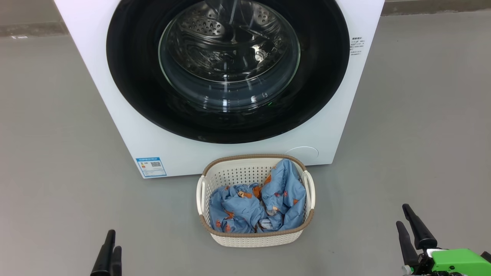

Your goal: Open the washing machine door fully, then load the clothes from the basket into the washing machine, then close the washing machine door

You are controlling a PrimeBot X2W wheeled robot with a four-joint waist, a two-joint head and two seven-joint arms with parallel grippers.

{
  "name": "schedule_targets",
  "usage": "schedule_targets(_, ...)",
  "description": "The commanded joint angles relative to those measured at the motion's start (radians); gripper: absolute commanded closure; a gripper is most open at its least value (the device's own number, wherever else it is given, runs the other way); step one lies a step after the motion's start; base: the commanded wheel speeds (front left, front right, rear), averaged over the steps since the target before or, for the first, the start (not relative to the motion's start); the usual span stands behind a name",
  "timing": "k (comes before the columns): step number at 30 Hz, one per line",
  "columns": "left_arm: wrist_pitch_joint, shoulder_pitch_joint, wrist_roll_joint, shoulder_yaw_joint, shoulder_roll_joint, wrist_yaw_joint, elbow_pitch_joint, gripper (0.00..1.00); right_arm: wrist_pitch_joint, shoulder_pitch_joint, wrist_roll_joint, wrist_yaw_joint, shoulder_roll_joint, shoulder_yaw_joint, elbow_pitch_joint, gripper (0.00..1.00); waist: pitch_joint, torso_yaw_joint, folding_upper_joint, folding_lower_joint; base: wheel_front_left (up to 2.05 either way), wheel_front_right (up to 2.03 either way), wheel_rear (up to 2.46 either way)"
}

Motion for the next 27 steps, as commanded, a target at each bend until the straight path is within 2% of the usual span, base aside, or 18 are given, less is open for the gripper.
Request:
schedule_targets(1,-0.006,-0.027,0.003,0.001,0.011,-0.001,-0.029,0.00,-0.006,-0.030,-0.005,0.000,-0.010,0.006,-0.034,0.00,-0.001,0.000,0.0000,0.0009,0.00,0.00,0.00)
schedule_targets(4,-0.011,-0.029,0.005,0.000,0.012,-0.002,-0.034,0.00,-0.013,-0.032,-0.009,0.001,-0.012,0.013,-0.042,0.00,-0.003,0.001,0.0000,0.0022,0.00,0.00,0.00)
schedule_targets(8,-0.018,-0.031,0.008,-0.003,0.012,-0.002,-0.043,0.00,-0.023,-0.035,-0.011,0.001,-0.014,0.021,-0.053,0.00,-0.001,0.001,0.0000,0.0001,0.00,0.00,0.00)
schedule_targets(27,-0.073,-0.046,0.065,-0.036,0.039,-0.003,-0.086,0.00,-0.090,-0.060,-0.084,0.002,-0.046,0.073,-0.107,0.00,-0.001,0.004,0.0000,0.0000,0.00,0.00,0.00)
